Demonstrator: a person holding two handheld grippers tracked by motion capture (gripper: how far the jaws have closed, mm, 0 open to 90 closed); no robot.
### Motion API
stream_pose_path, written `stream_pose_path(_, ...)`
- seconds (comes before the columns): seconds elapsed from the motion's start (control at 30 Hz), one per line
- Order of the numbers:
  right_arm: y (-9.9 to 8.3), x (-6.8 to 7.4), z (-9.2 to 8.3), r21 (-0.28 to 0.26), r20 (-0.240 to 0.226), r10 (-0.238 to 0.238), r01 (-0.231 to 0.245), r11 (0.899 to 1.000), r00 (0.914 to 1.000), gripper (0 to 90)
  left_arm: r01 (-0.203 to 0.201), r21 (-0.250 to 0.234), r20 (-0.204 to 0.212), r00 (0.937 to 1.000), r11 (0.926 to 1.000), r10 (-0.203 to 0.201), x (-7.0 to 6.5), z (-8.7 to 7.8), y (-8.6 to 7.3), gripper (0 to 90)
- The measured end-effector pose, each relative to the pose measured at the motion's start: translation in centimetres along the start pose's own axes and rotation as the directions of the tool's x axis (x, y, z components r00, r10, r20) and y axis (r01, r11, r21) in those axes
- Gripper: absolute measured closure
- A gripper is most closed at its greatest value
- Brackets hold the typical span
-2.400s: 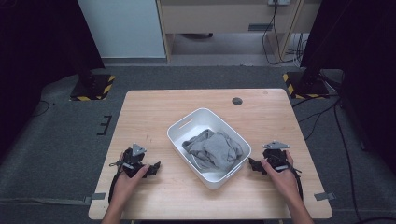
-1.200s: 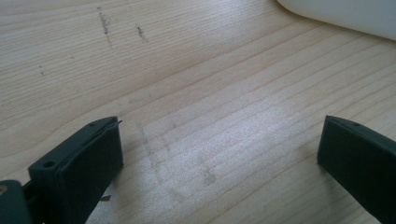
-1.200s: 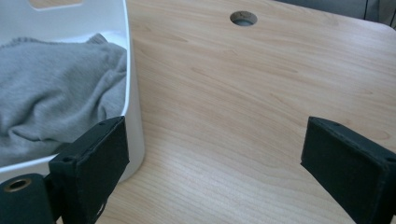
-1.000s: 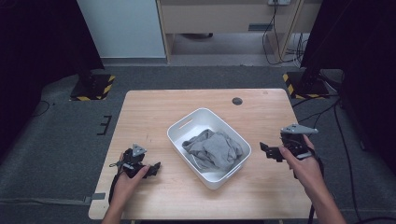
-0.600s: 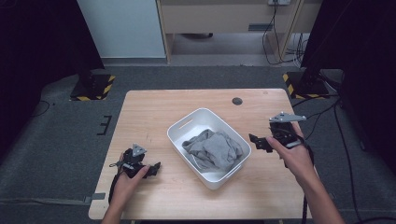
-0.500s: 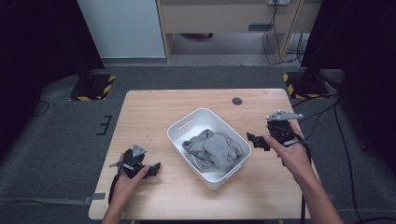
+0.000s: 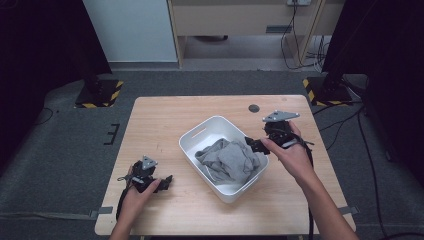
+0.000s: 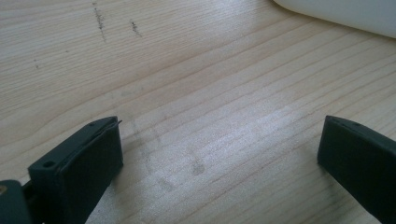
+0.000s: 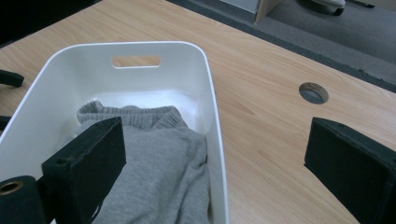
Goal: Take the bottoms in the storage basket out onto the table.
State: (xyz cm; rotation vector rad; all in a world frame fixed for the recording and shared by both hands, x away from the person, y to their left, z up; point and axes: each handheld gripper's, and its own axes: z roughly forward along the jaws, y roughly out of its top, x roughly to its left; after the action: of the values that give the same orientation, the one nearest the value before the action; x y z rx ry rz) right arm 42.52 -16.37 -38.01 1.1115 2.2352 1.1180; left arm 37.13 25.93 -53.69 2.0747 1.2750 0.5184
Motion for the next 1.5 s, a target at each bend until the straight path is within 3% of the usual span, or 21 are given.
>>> stream_pose_path(0.37,2.0,1.8,1.7,0.006,-0.034,-0.029,0.03,1.0,0.999,5.4,-0.005,0.001,0.006,1.0,1.0,0.005,0.0,0.0,0.0,0.0)
stream_pose_path(0.57,2.2,3.4,2.6,0.001,-0.065,-0.047,0.047,0.999,0.9968,5.2,-0.005,0.0,0.005,1.0,1.0,0.005,0.0,0.0,0.0,0.0)
stream_pose_path(0.83,2.8,4.4,3.8,-0.006,-0.087,-0.051,0.05,0.999,0.9949,5.2,-0.008,0.003,0.007,0.9999,1.0,0.008,-0.1,0.0,0.0,0.0)
stream_pose_path(1.37,1.2,7.2,8.7,0.086,-0.133,-0.07,0.082,0.993,0.9886,6.9,-0.01,0.002,0.009,0.9999,0.9999,0.01,-0.1,0.0,0.0,0.0)
stream_pose_path(1.43,0.9,7.7,9.7,0.119,-0.132,-0.106,0.122,0.985,0.9856,7.0,-0.01,0.002,0.009,0.9999,0.9999,0.01,-0.1,0.0,0.0,0.0)
stream_pose_path(1.5,0.8,7.8,10.0,0.121,-0.13,-0.108,0.124,0.985,0.9856,6.9,-0.01,0.002,0.009,0.9999,0.9999,0.01,-0.1,0.0,0.0,0.0)
